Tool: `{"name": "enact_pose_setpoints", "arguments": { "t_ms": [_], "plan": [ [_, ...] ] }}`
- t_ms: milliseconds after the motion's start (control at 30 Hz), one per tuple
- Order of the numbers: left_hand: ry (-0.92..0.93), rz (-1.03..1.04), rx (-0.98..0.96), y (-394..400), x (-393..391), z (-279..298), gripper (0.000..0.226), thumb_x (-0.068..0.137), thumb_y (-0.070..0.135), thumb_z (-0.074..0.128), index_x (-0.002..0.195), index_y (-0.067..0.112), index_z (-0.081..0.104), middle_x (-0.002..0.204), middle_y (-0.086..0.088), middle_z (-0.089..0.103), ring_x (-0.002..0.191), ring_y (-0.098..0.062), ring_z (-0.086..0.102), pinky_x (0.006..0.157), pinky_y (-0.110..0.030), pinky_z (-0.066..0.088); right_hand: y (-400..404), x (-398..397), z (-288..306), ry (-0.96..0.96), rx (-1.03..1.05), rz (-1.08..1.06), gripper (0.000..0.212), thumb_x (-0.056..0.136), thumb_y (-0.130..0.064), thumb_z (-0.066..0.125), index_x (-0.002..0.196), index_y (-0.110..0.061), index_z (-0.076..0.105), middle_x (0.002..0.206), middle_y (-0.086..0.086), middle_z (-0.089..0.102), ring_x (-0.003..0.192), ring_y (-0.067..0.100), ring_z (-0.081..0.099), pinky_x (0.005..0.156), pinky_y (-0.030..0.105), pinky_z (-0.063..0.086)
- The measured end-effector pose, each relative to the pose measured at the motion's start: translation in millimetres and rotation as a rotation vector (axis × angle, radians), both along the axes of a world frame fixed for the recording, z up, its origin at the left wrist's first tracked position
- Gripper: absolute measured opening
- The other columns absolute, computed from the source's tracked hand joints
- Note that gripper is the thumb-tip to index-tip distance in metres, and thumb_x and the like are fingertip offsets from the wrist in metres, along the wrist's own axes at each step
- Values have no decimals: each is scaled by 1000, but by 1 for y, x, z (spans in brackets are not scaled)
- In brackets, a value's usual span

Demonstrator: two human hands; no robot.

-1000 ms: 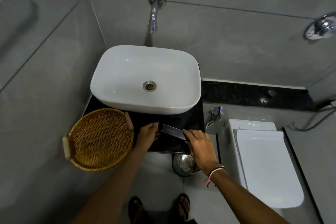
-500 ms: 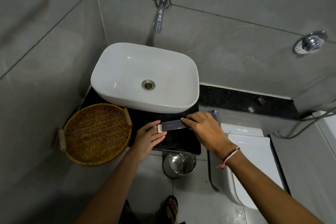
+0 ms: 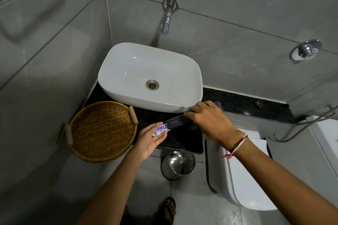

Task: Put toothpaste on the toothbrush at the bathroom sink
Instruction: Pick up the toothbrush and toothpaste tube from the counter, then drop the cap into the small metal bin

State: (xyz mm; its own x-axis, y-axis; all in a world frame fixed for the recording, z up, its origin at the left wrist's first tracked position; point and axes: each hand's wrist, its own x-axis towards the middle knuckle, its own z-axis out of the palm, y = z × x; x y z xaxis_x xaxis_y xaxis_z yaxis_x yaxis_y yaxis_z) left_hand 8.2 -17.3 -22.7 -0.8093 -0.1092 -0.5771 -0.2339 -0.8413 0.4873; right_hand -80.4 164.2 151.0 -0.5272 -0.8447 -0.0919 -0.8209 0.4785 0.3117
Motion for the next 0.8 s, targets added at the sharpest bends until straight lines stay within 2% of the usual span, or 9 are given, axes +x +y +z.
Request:
{"name": "enact_pose_setpoints", "arguments": {
  "t_ms": [100,267,400,567,700,800],
  "plan": [
    [54,2,-66,-4,5,-1,15,96,1,64,106,2,74,109,-22,73,98,-27,74,73,-26,65,7,3,0,-21,-11,-52,50,80,-12,77,125,-26,62,120,-1,70,113,26,62,95,42,49],
    [78,-35,-252,-12,5,-3,16,91,-7,66,99,3,76,105,-20,75,91,-21,79,74,-23,64,37,8,-10,-102,-74,-257,44,88,-15,68,129,-28,58,124,-1,68,115,24,60,98,43,48],
    [51,-58,-454,-8,-4,0,15,90,-7,68,97,4,75,97,-20,74,84,-20,78,72,-19,64,91,20,-33,-196,-251,-553,46,86,-11,67,129,-25,59,124,5,68,112,30,61,91,45,53],
    [63,-49,-597,12,-22,4,24,88,-10,69,112,-12,70,99,-26,68,91,-35,69,69,-17,64,171,45,-90,-323,-453,-988,51,80,-1,66,127,-17,59,116,14,68,106,39,61,77,43,54],
    [58,-125,-731,41,-39,4,24,84,-7,75,107,-2,75,105,-28,74,96,-38,75,74,-22,65,210,53,-155,-547,-379,-1150,42,81,-9,70,122,-18,63,112,14,74,101,38,69,78,40,57],
    [66,-140,-822,64,-53,1,24,82,-5,78,99,12,78,101,-26,76,95,-41,75,80,-28,66,220,49,-206,-729,-297,-1188,34,84,-19,72,118,-16,66,111,15,75,101,37,71,83,41,60]
  ]
}}
